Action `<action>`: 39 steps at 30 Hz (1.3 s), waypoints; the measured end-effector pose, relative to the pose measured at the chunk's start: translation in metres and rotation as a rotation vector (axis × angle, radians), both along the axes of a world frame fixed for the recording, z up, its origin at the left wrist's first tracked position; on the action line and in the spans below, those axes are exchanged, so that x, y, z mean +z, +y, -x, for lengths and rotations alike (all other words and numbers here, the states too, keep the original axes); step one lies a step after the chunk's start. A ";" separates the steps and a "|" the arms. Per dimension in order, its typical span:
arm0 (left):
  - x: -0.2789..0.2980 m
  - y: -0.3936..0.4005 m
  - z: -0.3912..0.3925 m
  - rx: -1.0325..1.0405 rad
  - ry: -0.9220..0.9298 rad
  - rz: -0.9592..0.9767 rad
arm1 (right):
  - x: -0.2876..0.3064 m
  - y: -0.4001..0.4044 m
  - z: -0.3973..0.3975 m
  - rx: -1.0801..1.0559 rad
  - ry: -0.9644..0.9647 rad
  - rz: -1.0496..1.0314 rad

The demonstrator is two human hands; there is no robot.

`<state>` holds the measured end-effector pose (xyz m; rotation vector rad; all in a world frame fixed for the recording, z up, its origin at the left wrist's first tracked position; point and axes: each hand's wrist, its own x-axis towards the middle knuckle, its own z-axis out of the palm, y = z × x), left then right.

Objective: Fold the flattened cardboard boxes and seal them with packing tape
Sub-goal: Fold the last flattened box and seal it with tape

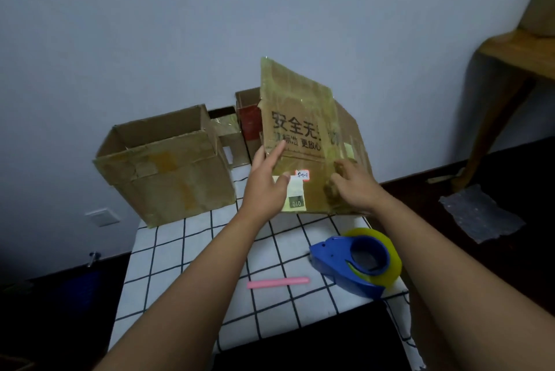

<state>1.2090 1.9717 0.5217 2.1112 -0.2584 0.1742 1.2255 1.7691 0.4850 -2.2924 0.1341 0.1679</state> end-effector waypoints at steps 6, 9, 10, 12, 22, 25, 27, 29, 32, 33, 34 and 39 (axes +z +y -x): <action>0.052 0.019 0.031 0.040 -0.185 0.002 | 0.021 0.007 0.015 -0.083 -0.238 -0.012; 0.072 0.061 0.044 0.042 -0.227 0.072 | 0.029 0.019 0.016 -0.149 -0.271 -0.165; 0.077 0.079 0.050 0.028 -0.220 0.113 | 0.030 0.024 0.016 -0.172 -0.277 -0.215; 0.083 0.117 0.065 0.012 -0.207 0.207 | 0.032 0.035 0.016 -0.231 -0.272 -0.344; 0.059 0.276 0.125 0.177 0.016 0.429 | 0.010 0.117 0.013 -0.143 -0.088 -0.734; 0.036 0.300 0.127 0.290 0.040 0.420 | 0.003 0.139 0.016 -0.139 -0.117 -0.667; 0.022 0.304 0.127 0.391 0.039 0.471 | -0.002 0.147 0.019 -0.129 -0.130 -0.632; 0.013 0.304 0.125 0.463 0.047 0.534 | -0.005 0.151 0.022 -0.104 -0.146 -0.608; 0.004 0.300 0.123 0.481 0.045 0.592 | -0.005 0.154 0.025 -0.082 -0.187 -0.580; 0.001 0.298 0.122 0.493 0.033 0.585 | -0.003 0.154 0.026 -0.081 -0.203 -0.573; -0.002 0.295 0.122 0.506 0.024 0.580 | -0.003 0.152 0.026 -0.081 -0.213 -0.570; -0.024 0.284 0.116 0.511 0.025 0.566 | 0.001 0.139 0.027 -0.062 -0.232 -0.605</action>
